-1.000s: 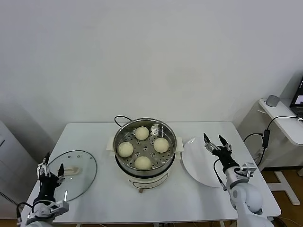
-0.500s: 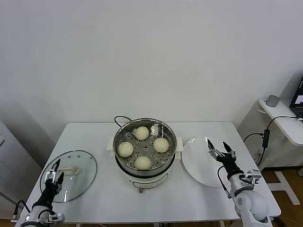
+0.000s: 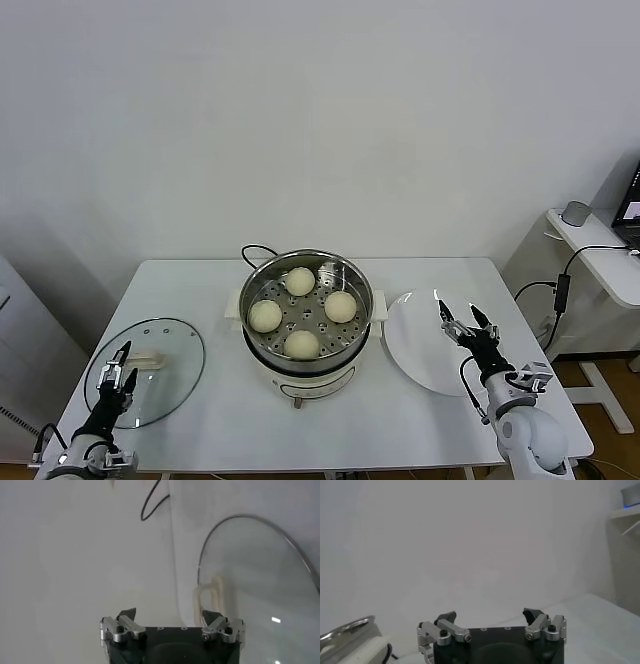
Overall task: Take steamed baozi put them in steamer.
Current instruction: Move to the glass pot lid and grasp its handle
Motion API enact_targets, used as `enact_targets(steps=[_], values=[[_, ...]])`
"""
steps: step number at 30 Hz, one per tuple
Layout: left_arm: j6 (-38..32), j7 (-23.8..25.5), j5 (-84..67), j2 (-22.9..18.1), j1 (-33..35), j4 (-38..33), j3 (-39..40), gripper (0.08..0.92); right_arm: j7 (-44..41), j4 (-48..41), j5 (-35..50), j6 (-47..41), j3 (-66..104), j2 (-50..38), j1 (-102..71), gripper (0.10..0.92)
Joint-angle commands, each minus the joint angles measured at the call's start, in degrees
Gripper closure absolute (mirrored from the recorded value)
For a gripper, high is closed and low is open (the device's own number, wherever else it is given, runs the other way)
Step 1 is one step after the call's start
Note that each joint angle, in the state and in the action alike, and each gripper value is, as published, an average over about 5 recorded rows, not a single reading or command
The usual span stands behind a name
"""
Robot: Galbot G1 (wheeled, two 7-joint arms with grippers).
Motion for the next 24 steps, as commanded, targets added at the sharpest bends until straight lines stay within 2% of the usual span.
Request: enact_targets(steps=[1, 24], values=[[1.32, -0.28, -0.08, -0.05, -2.29, 2.86, 0.39, 0.177, -0.05, -0.67, -0.43, 0.22, -0.2, 0.26, -0.27, 0.203], [3.68, -0.84, 0.22, -0.32, -7.45, 7.88, 1.4, 0.177, -0.09, -1.25, -2.06, 0.36, -0.58, 1.56, -0.2, 0.203]])
